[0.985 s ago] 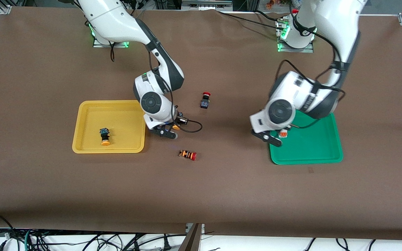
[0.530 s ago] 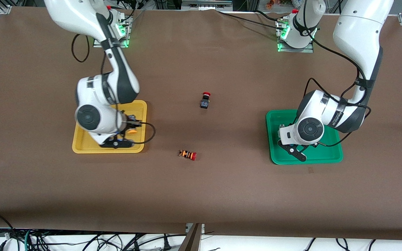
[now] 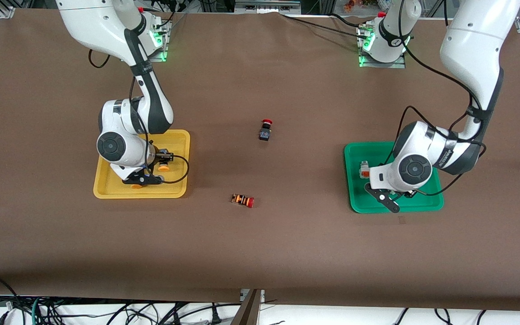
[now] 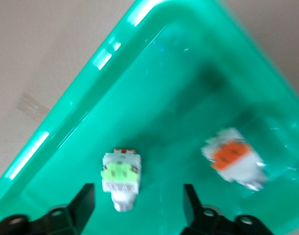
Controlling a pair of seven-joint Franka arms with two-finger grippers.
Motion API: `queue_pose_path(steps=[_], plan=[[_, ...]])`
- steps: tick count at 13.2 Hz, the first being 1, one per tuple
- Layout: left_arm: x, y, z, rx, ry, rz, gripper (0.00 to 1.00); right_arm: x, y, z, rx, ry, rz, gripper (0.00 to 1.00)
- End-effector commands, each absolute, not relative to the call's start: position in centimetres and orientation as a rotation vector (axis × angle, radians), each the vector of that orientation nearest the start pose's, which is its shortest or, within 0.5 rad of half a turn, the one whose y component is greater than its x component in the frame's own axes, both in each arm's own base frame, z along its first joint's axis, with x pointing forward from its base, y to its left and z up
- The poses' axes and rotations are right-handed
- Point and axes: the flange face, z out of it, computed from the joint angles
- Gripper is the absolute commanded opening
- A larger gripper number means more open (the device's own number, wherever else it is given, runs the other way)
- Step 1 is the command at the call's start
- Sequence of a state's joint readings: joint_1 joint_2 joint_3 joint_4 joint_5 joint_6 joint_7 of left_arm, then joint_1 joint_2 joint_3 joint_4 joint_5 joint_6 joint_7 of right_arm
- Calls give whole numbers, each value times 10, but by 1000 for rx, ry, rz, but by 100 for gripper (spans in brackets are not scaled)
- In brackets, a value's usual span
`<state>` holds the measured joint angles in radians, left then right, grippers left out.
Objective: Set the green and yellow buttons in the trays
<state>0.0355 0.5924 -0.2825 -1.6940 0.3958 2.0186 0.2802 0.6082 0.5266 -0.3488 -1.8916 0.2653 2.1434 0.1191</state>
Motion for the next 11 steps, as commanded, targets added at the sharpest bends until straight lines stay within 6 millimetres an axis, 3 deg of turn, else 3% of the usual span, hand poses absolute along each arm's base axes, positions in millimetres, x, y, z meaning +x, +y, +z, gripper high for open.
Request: queue_pose_path(steps=[1, 3, 4, 5, 7, 9, 11], plan=[[632, -153, 347, -2846, 751, 295, 100, 588, 188, 292, -3084, 33, 386, 96], [637, -167, 422, -2862, 655, 261, 100, 599, 189, 339, -3077, 23, 354, 96], [643, -162, 461, -2897, 588, 212, 100, 602, 189, 363, -3070, 12, 330, 99], [636, -167, 498, -2949, 498, 133, 100, 601, 182, 381, -3078, 17, 331, 99], [619, -115, 562, -3098, 181, 31, 100, 594, 171, 440, -3088, -45, 211, 99], [576, -72, 576, -3087, 47, 18, 100, 576, 161, 496, -3076, -77, 156, 99], [550, -49, 565, -3162, -44, 13, 100, 549, 139, 541, -3139, -122, 151, 99]])
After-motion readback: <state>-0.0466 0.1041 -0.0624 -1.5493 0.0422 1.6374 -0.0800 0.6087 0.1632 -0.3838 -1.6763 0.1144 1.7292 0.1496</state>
